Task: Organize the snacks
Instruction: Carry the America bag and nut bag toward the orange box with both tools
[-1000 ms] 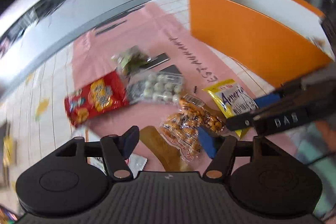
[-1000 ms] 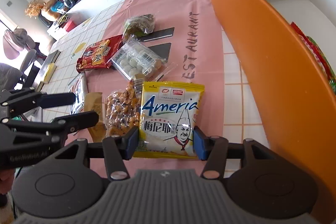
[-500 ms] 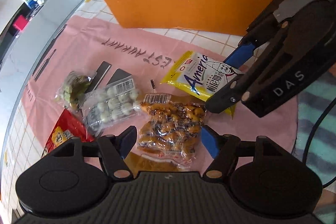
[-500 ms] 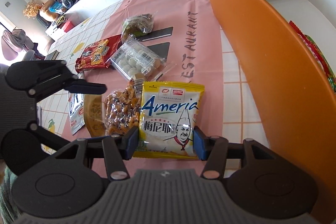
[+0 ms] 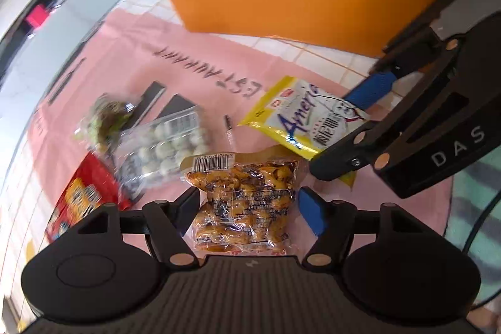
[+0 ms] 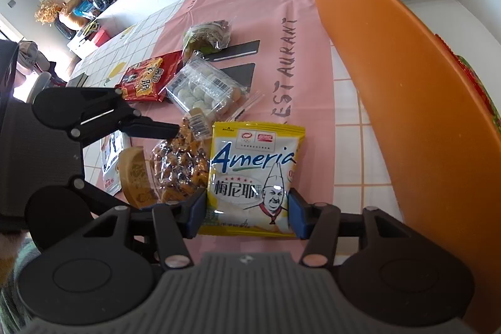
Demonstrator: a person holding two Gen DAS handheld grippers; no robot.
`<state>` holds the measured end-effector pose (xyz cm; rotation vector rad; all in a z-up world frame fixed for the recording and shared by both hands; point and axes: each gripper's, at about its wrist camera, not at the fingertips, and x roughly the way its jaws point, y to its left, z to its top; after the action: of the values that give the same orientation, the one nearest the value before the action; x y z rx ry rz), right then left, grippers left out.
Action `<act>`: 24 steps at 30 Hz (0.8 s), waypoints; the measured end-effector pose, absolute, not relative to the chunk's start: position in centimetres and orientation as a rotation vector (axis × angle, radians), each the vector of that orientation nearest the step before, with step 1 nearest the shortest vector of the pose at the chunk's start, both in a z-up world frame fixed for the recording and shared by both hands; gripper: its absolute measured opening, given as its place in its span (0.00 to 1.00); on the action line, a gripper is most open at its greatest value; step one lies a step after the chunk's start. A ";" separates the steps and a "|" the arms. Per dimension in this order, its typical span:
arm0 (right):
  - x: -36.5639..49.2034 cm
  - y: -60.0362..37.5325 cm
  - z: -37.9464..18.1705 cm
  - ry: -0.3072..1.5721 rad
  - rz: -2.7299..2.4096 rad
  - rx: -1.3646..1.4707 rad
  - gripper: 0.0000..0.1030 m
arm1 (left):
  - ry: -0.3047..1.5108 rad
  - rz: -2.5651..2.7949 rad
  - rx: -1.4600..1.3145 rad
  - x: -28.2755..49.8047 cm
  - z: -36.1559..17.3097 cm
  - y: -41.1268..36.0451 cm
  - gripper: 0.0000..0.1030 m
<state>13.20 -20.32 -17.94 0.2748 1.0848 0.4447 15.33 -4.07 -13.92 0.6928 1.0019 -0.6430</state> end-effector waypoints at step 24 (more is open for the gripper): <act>9.1 -27.8 -5.0 0.830 0.450 0.190 0.50 | 0.822 -0.492 0.217 11.9 2.8 -5.4 0.76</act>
<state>9.15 -27.85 -5.05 0.1897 0.8305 0.4504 11.91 -5.42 2.79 0.2173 0.8225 -0.4924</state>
